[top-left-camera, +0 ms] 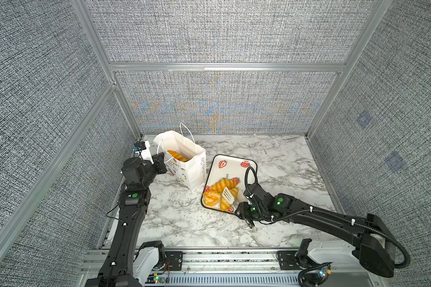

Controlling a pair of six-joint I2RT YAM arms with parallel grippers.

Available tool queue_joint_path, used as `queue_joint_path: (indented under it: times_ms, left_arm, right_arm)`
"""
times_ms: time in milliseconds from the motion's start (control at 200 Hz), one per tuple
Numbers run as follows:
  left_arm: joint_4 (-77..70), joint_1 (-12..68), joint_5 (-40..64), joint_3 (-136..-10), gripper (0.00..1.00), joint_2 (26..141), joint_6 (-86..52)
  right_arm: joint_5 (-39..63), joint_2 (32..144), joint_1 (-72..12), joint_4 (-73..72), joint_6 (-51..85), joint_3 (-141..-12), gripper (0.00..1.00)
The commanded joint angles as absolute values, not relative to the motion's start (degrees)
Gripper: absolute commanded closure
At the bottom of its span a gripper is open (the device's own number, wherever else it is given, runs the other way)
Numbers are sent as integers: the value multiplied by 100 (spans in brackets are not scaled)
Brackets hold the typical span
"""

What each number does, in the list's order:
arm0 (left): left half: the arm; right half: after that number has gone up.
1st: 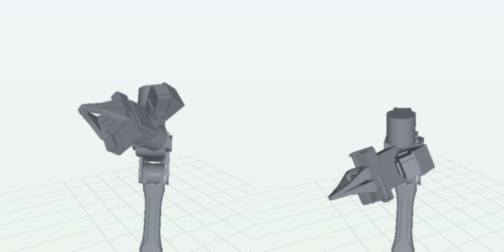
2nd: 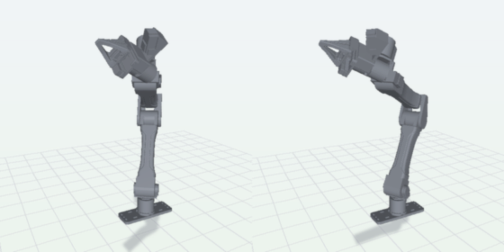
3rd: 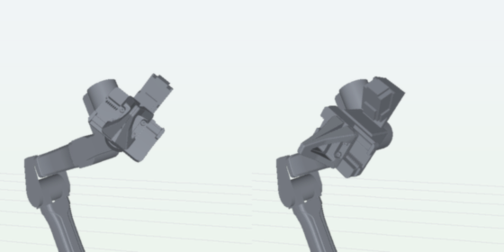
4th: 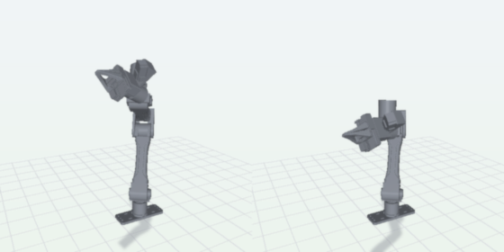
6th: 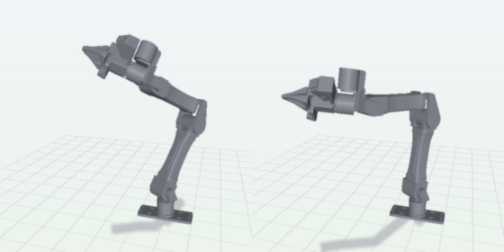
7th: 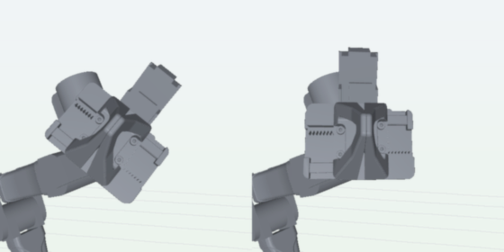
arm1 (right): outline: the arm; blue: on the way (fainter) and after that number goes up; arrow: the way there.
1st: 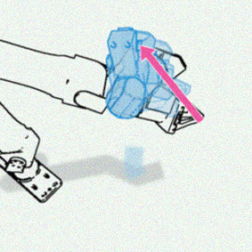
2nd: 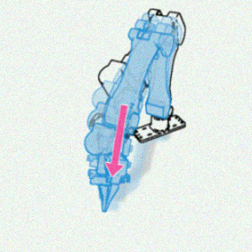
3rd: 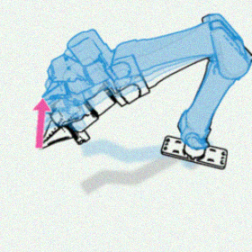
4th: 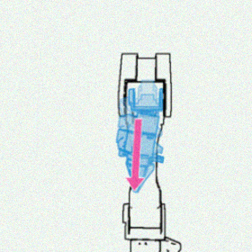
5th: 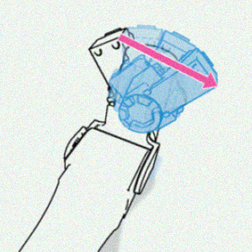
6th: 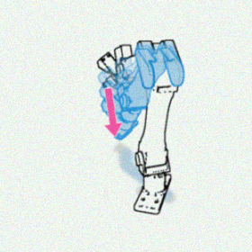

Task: Pack bread into a paper bag
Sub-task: Pick up the bread from the tray.

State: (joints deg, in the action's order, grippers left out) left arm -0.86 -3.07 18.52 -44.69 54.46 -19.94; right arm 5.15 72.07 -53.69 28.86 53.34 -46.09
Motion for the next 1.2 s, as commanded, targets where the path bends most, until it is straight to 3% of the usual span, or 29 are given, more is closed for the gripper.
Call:
queue_joint_path:
  times_ms: [0,555,1196]
  left_arm:
    - [-237,-308,1890,-4459,100,5431,-1978]
    - [-255,-311,1923,-4464,100,5476,-2002]
    - [-255,-308,1917,-4464,100,5471,-1997]
  right_arm:
    - [501,7198,-5355,2706,5301,-4648,45]
    - [289,6669,-5220,3097,5348,-4457,68]
    - [-213,6143,-4764,3654,4779,-5168,70]
